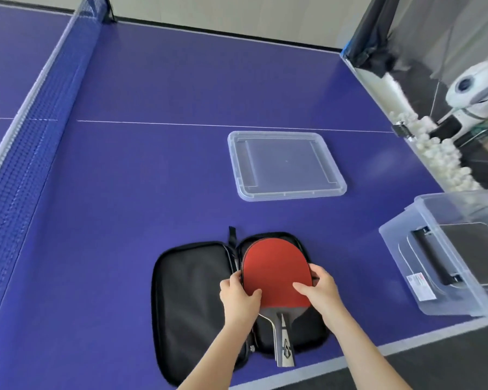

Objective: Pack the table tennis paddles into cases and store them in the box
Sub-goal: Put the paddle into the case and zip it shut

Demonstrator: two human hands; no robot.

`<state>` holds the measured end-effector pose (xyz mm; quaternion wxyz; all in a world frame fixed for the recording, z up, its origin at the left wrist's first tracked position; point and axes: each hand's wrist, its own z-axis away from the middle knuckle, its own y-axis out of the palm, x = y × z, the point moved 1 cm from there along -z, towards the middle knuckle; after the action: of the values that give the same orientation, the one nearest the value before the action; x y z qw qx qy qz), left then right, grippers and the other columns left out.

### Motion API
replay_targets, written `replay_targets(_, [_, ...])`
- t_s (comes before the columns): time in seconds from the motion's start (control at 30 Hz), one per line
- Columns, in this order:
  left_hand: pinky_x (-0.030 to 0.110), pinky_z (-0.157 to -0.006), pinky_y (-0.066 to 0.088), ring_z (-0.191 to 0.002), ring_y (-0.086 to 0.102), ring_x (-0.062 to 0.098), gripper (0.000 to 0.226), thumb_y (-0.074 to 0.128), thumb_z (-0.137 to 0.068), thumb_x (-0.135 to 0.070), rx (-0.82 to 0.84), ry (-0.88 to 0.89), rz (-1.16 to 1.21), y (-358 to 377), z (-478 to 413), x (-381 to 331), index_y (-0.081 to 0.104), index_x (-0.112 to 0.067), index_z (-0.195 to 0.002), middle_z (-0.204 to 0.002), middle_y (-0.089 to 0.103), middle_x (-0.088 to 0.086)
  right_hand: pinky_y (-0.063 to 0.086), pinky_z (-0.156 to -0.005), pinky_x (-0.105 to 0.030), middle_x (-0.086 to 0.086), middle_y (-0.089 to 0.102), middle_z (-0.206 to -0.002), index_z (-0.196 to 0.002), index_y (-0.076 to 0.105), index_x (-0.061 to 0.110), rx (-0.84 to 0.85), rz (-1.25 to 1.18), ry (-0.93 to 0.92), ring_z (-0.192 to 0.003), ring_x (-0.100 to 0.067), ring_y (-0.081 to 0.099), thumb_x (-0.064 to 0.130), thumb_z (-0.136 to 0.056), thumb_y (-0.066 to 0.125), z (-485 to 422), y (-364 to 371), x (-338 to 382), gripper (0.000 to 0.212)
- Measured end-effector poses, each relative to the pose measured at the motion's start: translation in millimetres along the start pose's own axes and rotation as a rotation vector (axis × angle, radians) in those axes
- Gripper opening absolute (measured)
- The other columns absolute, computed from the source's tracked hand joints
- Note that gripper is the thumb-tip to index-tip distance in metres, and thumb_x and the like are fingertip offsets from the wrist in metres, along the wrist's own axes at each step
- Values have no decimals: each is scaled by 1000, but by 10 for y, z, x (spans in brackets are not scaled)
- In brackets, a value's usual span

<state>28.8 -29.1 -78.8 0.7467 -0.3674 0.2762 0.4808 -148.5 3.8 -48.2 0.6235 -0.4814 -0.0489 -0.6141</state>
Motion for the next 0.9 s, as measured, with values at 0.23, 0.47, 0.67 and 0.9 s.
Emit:
replay_targets(0.23, [37,-106,38,-124,42,27,64,66,-84,-18,-84,-77,-49,404,-89,-117,39,-10,-141,-133,38,11,50,-93,-35,-5,53,-127,-130,51,18,74,39,-46,-110,-20,56,14,-81,73,-424,-192,-87,54])
replay_targets(0.47, [38,-103,41,-121,44,28,60,64,-85,-16,-199,-97,-110,483,-90,-71,41,-10,-139,-130,38,9,48,-94,-34,-5,47,-129,-133,48,15,162,111,-131,-108,-17,51,17,-80,74,-611,-108,-133,58])
replay_targets(0.67, [25,-87,42,-96,55,17,51,67,-86,-21,-264,-25,-90,369,14,-69,48,-10,-132,-122,39,2,46,-95,-32,-4,44,-129,-136,44,14,193,95,-206,-111,-17,50,26,-81,74,-622,-183,-225,64])
replay_targets(0.9, [53,-105,27,-126,33,40,64,66,-86,-30,-813,-284,-304,-466,385,522,40,-5,-139,-139,34,20,38,-79,-24,-3,50,-121,-134,46,14,114,-18,-221,-95,-14,52,26,-85,69,-521,-389,-455,55])
